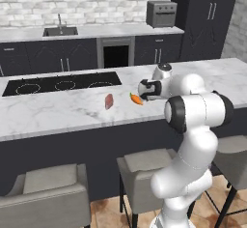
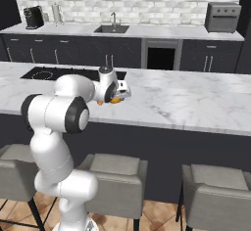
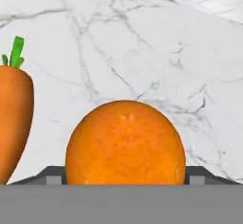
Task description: Open the fridge, remove the orange, carrot, and steak, and place them on any counter.
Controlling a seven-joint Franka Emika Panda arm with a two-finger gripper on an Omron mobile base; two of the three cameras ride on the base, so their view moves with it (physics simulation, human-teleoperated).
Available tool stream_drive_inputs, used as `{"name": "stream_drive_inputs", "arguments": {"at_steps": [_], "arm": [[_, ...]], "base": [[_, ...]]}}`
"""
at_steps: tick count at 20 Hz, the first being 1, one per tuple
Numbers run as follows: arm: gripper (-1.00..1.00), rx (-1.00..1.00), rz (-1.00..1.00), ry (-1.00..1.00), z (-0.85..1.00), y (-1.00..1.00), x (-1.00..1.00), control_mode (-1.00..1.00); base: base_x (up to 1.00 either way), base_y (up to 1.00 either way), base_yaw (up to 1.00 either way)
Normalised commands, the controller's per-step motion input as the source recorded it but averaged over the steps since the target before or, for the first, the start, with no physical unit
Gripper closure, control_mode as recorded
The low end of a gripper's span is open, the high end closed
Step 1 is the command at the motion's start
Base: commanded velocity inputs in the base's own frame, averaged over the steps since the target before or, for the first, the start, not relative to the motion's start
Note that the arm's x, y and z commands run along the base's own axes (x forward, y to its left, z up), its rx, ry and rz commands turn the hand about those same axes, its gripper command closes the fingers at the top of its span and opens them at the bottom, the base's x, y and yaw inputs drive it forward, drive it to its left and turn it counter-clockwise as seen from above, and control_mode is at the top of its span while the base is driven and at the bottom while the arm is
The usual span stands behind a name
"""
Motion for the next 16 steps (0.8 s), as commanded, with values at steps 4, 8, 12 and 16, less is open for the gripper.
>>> {"name": "stream_drive_inputs", "arguments": {"at_steps": [4, 8, 12, 16], "arm": [[1.0, 0.0, 0.0, 0.0, -0.36, -0.01, 0.33, -1.0], [-1.0, 0.0, 0.0, 0.0, -0.25, -0.03, 0.22, -1.0], [-1.0, 0.0, 0.0, 0.0, 0.11, -0.07, 0.02, -1.0], [-1.0, 0.0, 0.0, 0.0, 0.18, -0.08, 0.0, -1.0]], "base": [[0.0, 0.0, 0.0], [0.0, 0.0, 0.0], [0.0, 0.0, 0.0], [0.0, 0.0, 0.0]]}}
